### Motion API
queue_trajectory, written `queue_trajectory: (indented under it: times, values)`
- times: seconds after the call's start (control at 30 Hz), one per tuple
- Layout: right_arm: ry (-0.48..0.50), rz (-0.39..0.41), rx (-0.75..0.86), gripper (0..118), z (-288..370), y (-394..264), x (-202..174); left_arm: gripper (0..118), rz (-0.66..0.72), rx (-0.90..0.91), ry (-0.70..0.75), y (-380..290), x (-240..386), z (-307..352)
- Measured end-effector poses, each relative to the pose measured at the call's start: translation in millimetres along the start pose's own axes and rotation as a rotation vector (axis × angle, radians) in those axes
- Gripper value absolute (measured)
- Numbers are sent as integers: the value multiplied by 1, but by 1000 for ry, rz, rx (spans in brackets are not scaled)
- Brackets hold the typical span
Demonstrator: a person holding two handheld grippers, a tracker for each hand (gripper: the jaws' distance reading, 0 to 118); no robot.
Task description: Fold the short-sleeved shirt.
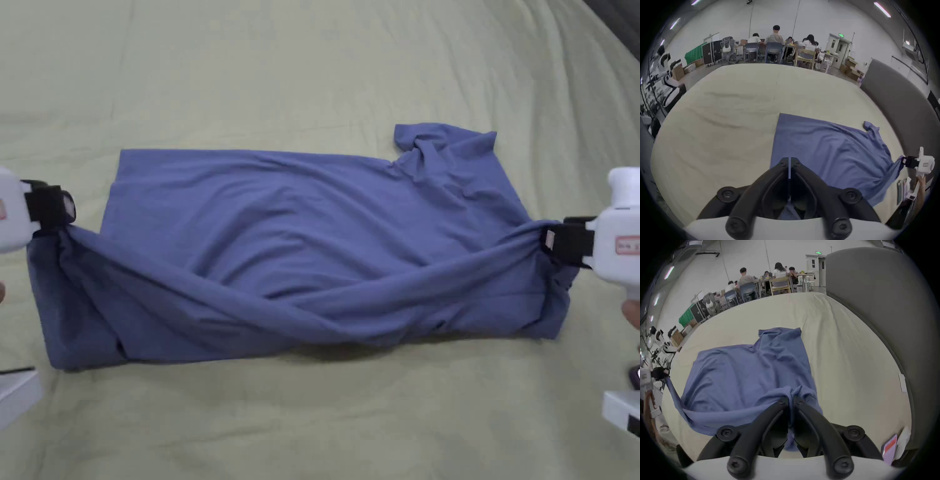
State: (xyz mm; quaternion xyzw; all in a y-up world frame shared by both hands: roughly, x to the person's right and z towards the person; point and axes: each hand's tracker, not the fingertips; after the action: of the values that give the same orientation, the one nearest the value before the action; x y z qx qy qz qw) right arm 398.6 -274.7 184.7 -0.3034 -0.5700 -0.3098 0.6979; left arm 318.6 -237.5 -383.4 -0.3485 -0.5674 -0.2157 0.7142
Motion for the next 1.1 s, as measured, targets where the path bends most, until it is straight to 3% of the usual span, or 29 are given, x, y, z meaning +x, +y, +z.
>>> queue_trajectory:
  times: [0.17,0.2,0.23,0.27,0.3,0.37,0.47,0.53,0.57,0.6,0.63,0.7,0.77,0.93,0.97,1.0,1.03,1.07,1.1]
  values:
    - [-26,-31,-101,6,-56,3,4,0,30,-177,16,-9,-15,-72]
    - [-10,-49,-110,19,-61,1,5,3,60,-208,19,-14,-20,-81]
    - [-7,-58,-102,45,-62,-1,6,20,102,-227,17,-18,-27,-89]
    - [-14,-59,-100,91,-62,-3,7,57,148,-232,15,-21,-33,-90]
    - [-28,-64,-99,106,-58,-4,7,80,187,-228,3,-25,-37,-88]
    - [0,-85,-38,109,-38,-7,10,84,234,-165,-32,-31,-42,-69]
    - [27,-97,18,109,7,-17,8,84,197,-60,-13,-46,-34,-15]
    - [23,-57,79,105,41,-31,0,83,162,32,-17,-66,-25,29]
    - [33,-23,106,83,60,-42,-5,63,135,73,-48,-80,-17,55]
    - [48,18,135,46,79,-57,-12,18,99,121,-85,-98,-10,79]
    - [56,56,139,4,95,-71,-19,0,77,151,-85,-115,-2,98]
    - [-22,57,144,3,114,-99,-32,0,67,151,24,-143,16,118]
    - [47,61,93,3,127,-118,-37,0,34,12,-42,-159,26,121]
    - [77,39,70,3,137,-128,-41,0,15,-32,15,-164,26,96]
    - [82,36,78,3,139,-126,-42,3,56,-37,3,-160,13,83]
    - [83,32,84,3,140,-124,-42,29,103,-65,-25,-156,2,67]
    - [87,29,91,3,139,-121,-42,75,163,-130,-54,-153,-7,48]
    - [93,26,95,3,138,-118,-43,99,203,-157,-57,-152,-14,30]
    - [95,23,97,3,136,-116,-44,99,216,-182,-53,-146,-20,14]
